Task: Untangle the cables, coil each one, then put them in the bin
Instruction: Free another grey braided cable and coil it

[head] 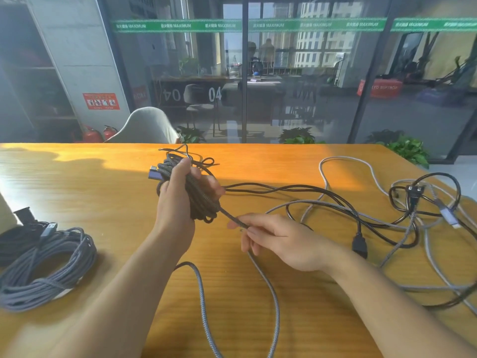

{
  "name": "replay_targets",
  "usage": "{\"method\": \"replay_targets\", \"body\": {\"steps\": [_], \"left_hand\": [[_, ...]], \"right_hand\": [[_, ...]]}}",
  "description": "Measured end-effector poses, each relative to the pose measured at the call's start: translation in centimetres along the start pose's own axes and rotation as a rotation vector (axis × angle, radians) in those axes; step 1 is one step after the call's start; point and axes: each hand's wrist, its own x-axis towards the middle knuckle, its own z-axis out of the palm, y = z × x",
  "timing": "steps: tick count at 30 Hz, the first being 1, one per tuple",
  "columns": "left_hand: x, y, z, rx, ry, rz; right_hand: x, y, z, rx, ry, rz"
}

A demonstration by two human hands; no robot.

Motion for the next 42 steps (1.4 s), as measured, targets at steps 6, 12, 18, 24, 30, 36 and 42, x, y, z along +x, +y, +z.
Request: {"method": "replay_targets", "body": {"steps": [6, 12, 18, 24, 30, 36, 42], "left_hand": [[-0.3, 0.4, 0.3, -0.116, -0.087, -0.084], [-0.3, 1.2, -0.1, -0.149, -0.147, -0.09], [0.3, 1.1, -1.3, -0.09, -0.134, -0.111], [-0.2, 1.7, -0.7, -0.072, -0.199, -0.13], [-1.4, 2.1, 0.2, -0.09, -0.392, -0.176], [-3.2, -0.2, 2.4, 0.167, -0.826, -0.301], [-4.1, -1.6, 4.2, 0.535, -0.882, -0.257]], "right_hand": [[-0.3, 1.7, -2.5, -0.113, 0.067, 0.022], [-2.0, 5.6, -7.5, -0.377, 0.317, 0.228], [-2.5, 6.8, -8.0, -0.12, 0.229, 0.213], [-3.7, 6.0, -9.2, 0.163, 0.07, 0.183], [-3.2, 5.0, -8.5, -0.04, 0.027, 0.349], [-1.3, 4.6, -6.5, -0.482, 0.439, 0.421], [-0.9, 1.5, -4.6, -0.501, 0.873, 0.152]]}}
